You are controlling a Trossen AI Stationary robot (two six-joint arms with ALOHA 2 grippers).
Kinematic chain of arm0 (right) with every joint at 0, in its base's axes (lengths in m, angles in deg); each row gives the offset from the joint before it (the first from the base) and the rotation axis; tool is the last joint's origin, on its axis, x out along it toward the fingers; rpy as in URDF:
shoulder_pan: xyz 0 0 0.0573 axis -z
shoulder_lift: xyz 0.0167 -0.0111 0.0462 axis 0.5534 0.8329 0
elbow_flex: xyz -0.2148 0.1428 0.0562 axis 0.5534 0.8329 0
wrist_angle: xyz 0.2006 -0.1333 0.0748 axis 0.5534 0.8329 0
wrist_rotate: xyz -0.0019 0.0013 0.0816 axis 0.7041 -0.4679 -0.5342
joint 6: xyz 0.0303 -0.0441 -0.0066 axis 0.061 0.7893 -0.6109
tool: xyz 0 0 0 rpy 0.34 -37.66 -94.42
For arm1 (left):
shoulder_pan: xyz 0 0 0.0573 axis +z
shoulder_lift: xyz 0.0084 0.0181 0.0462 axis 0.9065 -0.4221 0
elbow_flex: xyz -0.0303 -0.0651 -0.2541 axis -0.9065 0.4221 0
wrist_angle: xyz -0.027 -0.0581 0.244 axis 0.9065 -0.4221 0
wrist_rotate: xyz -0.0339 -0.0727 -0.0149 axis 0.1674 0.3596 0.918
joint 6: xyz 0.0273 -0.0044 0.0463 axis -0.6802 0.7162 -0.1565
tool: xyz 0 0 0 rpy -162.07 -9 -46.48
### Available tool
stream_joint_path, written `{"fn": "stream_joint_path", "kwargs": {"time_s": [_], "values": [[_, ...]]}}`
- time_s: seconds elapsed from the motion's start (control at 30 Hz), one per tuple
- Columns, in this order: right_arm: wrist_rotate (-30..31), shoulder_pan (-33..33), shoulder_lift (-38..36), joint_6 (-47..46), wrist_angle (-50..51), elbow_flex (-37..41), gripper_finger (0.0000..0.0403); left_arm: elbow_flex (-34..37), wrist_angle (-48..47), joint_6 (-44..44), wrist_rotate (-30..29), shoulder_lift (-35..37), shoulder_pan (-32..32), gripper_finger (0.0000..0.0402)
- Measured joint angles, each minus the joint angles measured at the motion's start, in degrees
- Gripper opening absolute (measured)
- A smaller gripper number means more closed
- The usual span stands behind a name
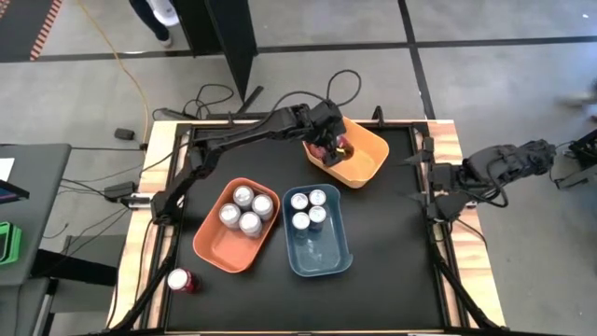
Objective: Sort soda cans
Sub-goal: Put the top red soda can into the yellow bin
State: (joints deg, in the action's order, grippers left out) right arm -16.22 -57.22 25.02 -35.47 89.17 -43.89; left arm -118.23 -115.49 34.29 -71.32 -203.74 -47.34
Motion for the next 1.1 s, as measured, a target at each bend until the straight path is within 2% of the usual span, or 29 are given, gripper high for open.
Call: {"fn": "stream_joint_path", "kwargs": {"time_s": [0.43,0.7,1.1], "values": [[0.0,0.0,3.8,-1.5,1.2,0.0,0.0323,0.2,-5.1,-3.0,-2.4,-3.3,-0.1,0.0304],[0.0,0.0,7.2,-2.0,1.4,0.0,0.0323,0.2,-4.5,-3.9,-3.6,-4.6,-0.5,0.0304],[3.0,3.4,13.4,-8.4,7.0,0.0,0.0323,0.2,-4.2,-4.1,-4.2,-5.6,-0.5,0.0308]]}}
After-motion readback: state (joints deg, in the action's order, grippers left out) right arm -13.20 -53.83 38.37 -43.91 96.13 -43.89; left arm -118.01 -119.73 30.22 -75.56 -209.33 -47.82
